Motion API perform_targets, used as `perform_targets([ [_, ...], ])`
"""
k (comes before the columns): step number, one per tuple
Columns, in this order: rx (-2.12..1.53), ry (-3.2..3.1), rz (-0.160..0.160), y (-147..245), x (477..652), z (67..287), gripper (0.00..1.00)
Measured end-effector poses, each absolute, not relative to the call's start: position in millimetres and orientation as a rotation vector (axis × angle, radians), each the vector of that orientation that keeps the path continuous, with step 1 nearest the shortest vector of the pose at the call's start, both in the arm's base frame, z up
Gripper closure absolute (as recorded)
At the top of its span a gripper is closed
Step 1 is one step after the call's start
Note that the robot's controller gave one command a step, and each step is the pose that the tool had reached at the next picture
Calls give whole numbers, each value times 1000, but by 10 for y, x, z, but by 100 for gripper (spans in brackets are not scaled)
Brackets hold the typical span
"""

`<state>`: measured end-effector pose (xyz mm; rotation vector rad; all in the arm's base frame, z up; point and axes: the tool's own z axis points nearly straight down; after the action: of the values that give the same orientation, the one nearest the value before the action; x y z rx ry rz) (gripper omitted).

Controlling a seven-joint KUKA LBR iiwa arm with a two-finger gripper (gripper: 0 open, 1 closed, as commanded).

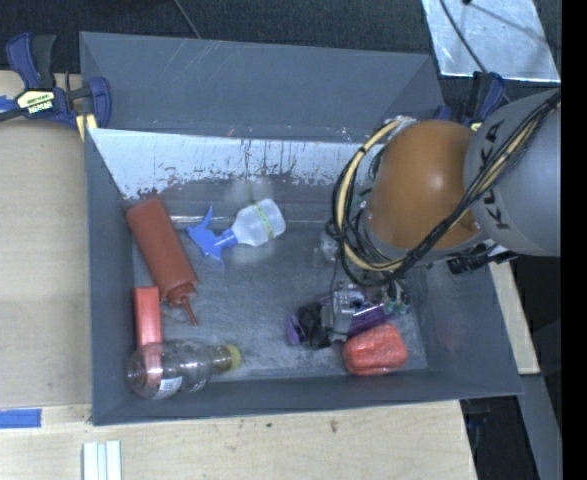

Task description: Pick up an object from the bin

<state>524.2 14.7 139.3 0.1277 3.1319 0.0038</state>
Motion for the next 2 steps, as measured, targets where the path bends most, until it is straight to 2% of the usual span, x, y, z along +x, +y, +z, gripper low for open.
perform_targets([
  [1,17,3127,6,-571,5139,863,0],
  [2,36,3131,-2,-315,5058,746,0],
])
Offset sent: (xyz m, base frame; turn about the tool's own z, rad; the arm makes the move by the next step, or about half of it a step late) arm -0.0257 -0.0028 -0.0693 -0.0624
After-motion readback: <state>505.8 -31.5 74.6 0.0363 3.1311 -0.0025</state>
